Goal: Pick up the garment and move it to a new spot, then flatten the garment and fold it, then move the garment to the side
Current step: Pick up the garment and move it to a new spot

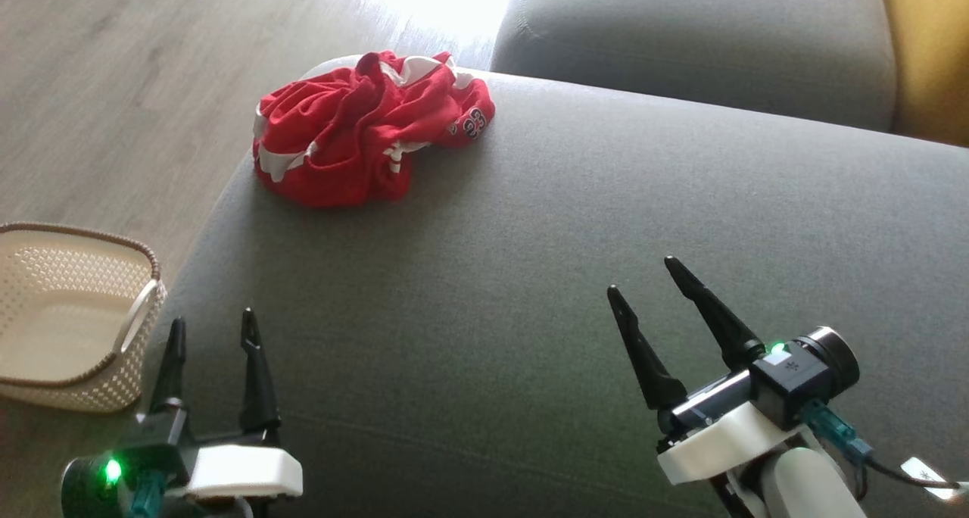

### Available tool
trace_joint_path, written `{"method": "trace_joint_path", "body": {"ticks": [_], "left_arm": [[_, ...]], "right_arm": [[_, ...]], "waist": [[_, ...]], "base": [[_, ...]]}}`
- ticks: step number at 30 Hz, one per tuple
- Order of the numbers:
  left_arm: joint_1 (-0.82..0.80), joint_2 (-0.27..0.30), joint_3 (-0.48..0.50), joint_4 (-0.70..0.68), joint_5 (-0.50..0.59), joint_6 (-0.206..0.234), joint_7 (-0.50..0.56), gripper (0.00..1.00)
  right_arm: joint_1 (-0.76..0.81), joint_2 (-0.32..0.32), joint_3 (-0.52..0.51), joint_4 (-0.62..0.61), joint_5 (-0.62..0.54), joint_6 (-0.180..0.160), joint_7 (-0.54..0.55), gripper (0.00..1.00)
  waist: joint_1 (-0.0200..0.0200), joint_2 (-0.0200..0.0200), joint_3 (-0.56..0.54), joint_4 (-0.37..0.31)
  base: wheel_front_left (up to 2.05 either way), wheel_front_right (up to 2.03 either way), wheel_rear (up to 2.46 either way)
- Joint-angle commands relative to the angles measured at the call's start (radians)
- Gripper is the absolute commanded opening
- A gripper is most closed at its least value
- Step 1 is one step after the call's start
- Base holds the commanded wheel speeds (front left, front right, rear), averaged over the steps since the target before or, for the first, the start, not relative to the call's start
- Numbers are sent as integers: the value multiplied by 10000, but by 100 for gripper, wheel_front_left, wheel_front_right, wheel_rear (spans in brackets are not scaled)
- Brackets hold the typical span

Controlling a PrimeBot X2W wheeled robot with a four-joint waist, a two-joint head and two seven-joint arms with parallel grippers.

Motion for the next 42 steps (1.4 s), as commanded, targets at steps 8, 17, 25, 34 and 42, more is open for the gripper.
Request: {"method": "trace_joint_path", "body": {"ticks": [8, 17, 25, 34, 42], "left_arm": [[-467, 59, 338, -426, -62, 23, -120, 100], [-823, 59, 524, -355, -135, -158, -120, 100], [-2288, 59, 1070, -653, -367, -528, -120, 100], [-5610, 288, 2158, 378, -844, -1587, -120, 100], [-8181, 935, 2126, 3009, -1382, -2438, -118, 100]], "right_arm": [[-157, -81, 104, -390, -28, -2, -93, 100], [-182, -81, 143, -401, -105, -2, -93, 100], [-584, -81, 161, -412, -417, -2, -93, 100], [-1427, -81, 28, -442, -860, -2, -93, 100], [-1839, -81, -24, -510, -1089, -2, -93, 100]], "waist": [[0, -1, 116, 84], [0, -1, 362, -7], [0, -1, 1390, -311], [0, -1, 3206, -907], [0, -1, 4179, -1366]], "base": [[0, 0, 0], [0, 0, 0], [0, 0, 0], [0, 0, 0], [0, 0, 0]]}}
